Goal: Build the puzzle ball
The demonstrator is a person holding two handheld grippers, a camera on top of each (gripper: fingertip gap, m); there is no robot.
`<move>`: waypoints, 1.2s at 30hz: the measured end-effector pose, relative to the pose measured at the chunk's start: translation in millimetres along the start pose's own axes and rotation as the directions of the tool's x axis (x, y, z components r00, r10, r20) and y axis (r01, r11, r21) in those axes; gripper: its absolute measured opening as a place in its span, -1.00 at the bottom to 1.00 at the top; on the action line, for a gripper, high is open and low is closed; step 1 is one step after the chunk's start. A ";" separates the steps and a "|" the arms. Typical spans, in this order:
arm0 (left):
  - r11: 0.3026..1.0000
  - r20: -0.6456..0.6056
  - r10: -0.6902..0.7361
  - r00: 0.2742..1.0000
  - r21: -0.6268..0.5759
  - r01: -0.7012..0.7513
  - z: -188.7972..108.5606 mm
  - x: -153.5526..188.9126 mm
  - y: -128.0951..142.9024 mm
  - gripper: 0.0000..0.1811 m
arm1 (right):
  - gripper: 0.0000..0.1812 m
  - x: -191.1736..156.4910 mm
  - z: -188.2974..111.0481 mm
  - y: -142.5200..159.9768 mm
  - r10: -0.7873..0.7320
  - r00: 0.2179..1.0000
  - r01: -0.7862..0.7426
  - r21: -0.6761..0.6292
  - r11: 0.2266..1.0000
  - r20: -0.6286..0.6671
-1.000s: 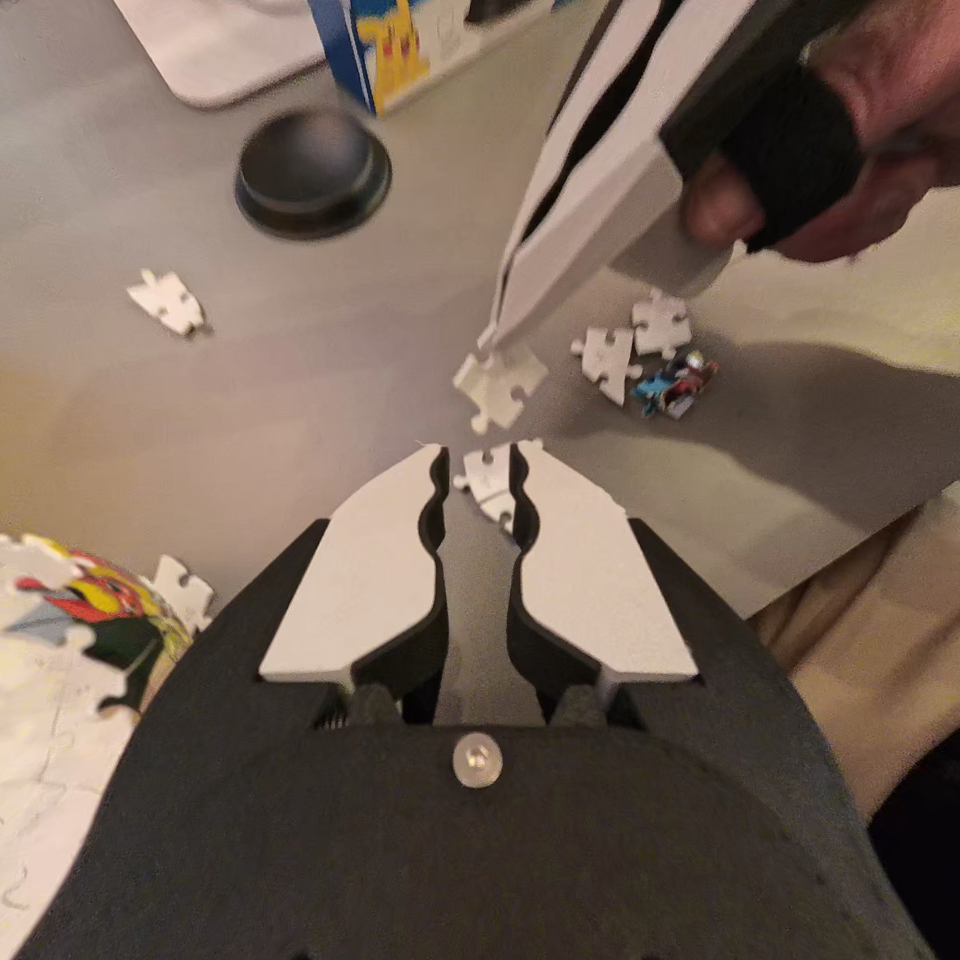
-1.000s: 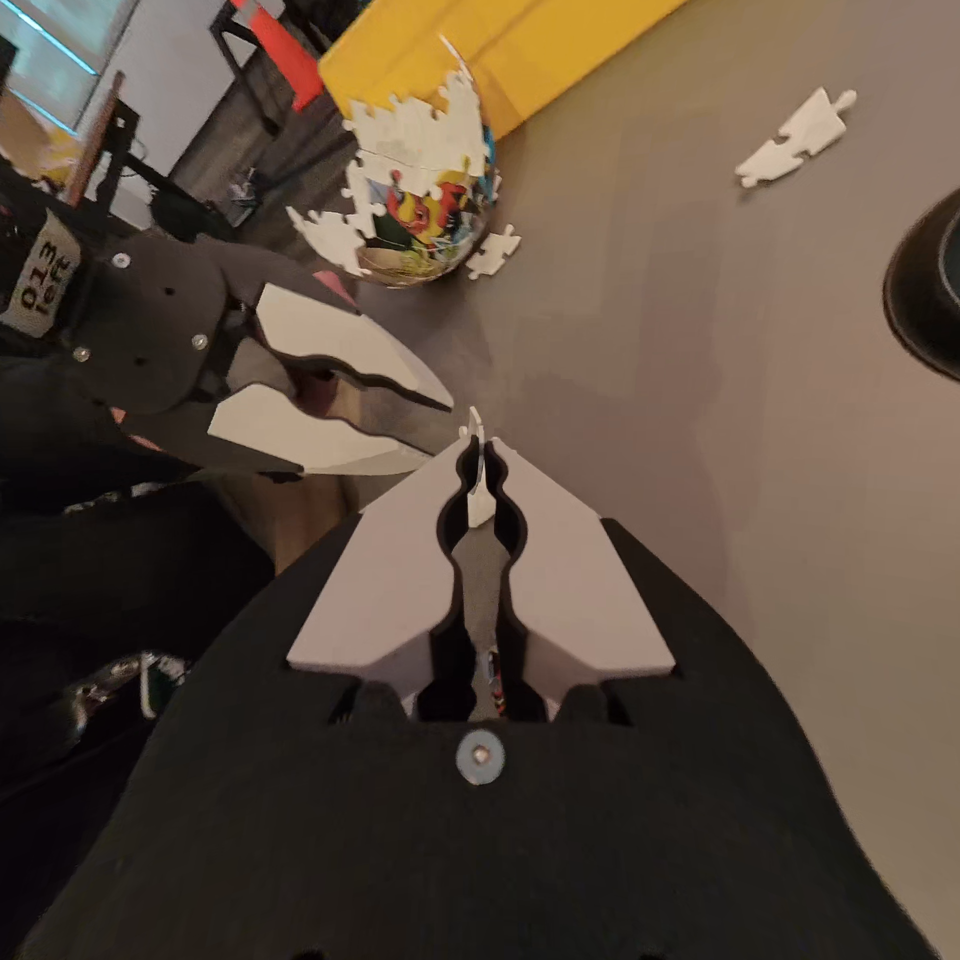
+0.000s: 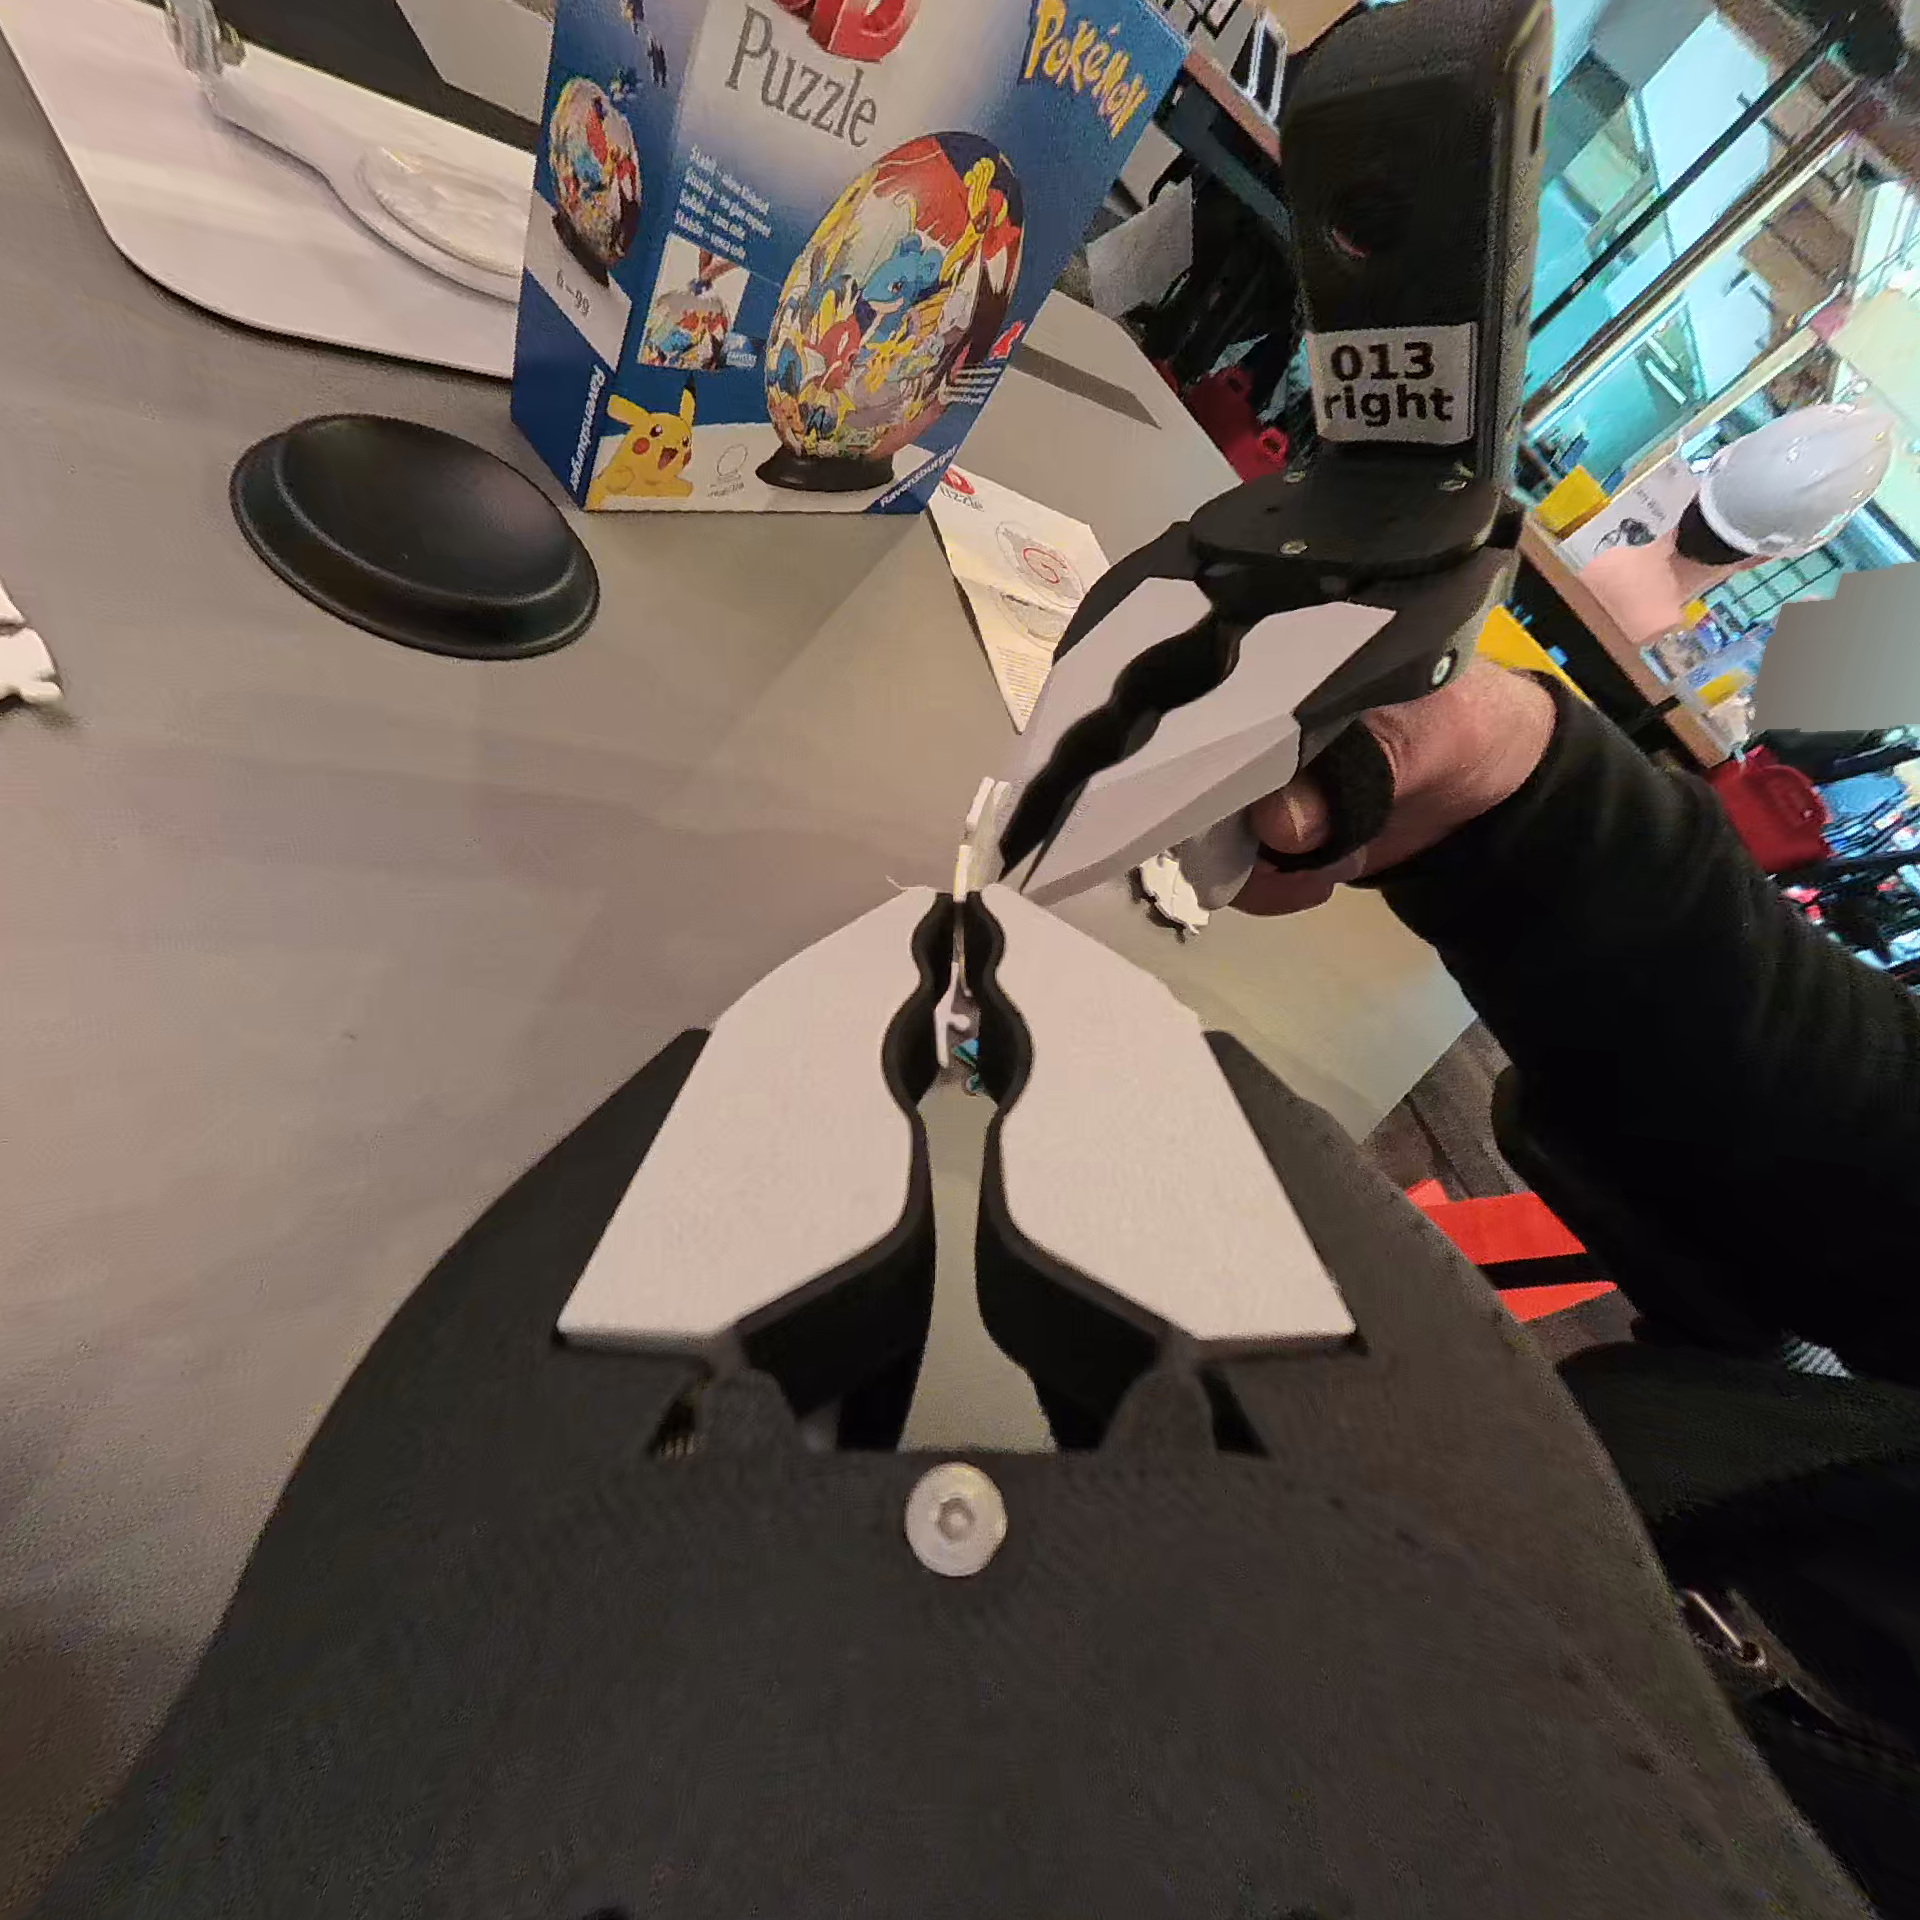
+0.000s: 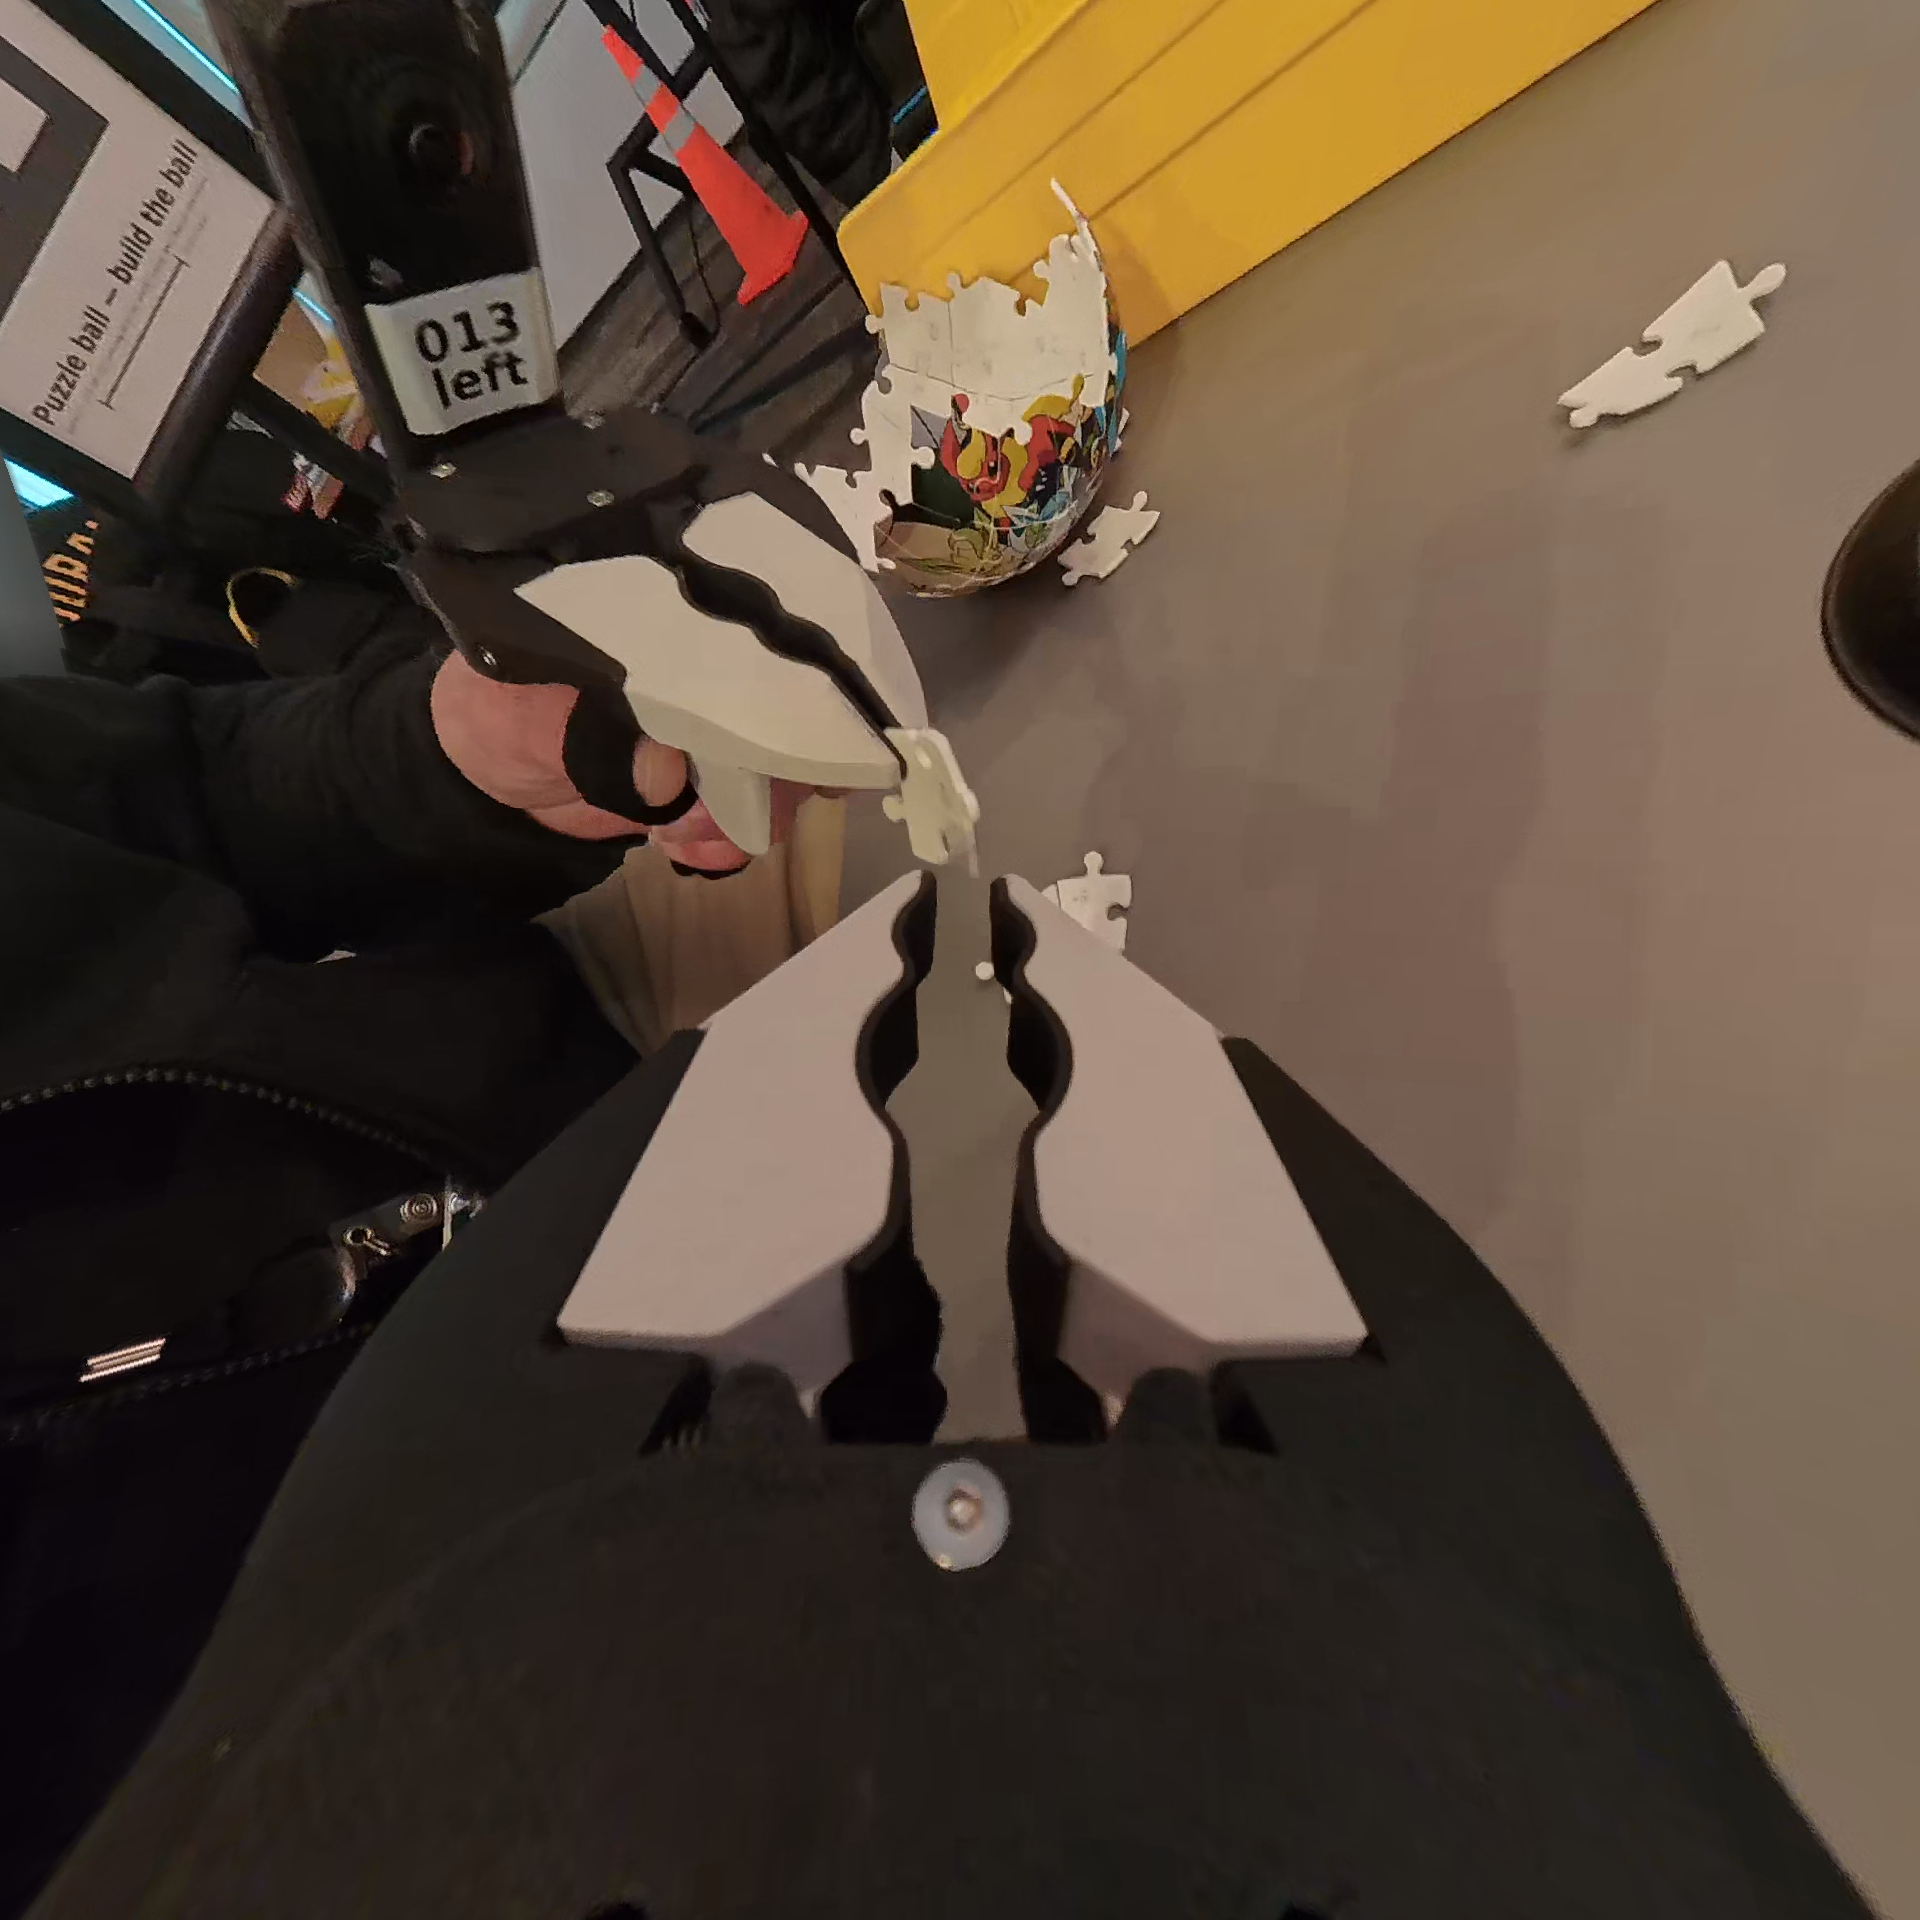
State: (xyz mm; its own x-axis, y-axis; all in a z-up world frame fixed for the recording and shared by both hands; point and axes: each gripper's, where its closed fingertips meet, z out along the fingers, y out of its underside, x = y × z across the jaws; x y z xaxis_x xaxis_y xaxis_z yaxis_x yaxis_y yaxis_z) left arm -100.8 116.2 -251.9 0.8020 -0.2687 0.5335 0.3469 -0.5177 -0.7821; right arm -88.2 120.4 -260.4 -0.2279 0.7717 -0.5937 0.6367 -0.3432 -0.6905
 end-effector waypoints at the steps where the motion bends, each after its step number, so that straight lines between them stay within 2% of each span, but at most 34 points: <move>1: 1.000 -0.009 -0.018 1.000 0.008 0.018 0.6 0.7 0.7 -0.98 | -0.91 -1.3 1.2 -1.0 -0.002 1.000 0.002 0.008 1.000 0.008; 5: 0.995 -0.040 -0.090 0.995 0.035 0.091 0.2 0.5 0.8 -0.98 | -0.99 -1.7 0.7 -3.6 0.007 1.000 -0.007 0.028 1.000 0.027; 10: 0.995 -0.035 -0.098 0.995 0.019 0.099 1.5 -0.5 5.6 -0.97 | -1.00 -1.4 -0.4 -2.7 0.006 1.000 -0.006 0.002 1.000 0.021; 12: 0.999 0.002 -0.053 0.999 -0.012 0.053 2.1 -2.6 11.0 -0.96 | -1.00 -0.5 0.4 1.8 -0.003 1.000 0.003 -0.039 0.999 0.012; 16: 0.989 0.112 0.098 0.989 -0.123 -0.084 -2.3 -12.1 28.0 -0.91 | -1.00 13.4 1.4 22.6 -0.035 0.997 0.021 -0.206 0.978 -0.063; 21: 0.934 0.158 0.238 0.958 -0.309 -0.181 7.1 -22.4 61.2 -0.97 | -1.00 27.7 13.8 61.8 -0.078 0.992 0.020 -0.472 0.881 -0.103; 24: 0.896 0.194 0.325 0.926 -0.376 -0.236 10.9 -33.6 71.0 -1.00 | -0.99 31.1 23.2 72.1 -0.074 0.992 0.009 -0.540 0.841 -0.098; 31: 0.837 0.205 0.431 0.879 -0.454 -0.304 18.1 -42.0 77.2 -1.00 | -0.99 35.8 24.4 71.0 -0.073 0.994 0.009 -0.601 0.799 -0.082; 36: 0.809 0.186 0.458 0.869 -0.494 -0.320 23.4 -46.4 82.2 -1.00 | -1.00 37.6 17.7 73.2 -0.112 0.993 0.054 -0.696 0.716 -0.038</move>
State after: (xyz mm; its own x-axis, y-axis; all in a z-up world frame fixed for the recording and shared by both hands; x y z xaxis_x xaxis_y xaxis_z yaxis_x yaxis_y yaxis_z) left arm -98.1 105.1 -348.4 0.9465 -0.3195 0.0460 -0.2163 -0.7335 -0.6443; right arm -63.2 114.9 -340.6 -0.2696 0.8253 -0.4961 0.9563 0.1689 -0.2386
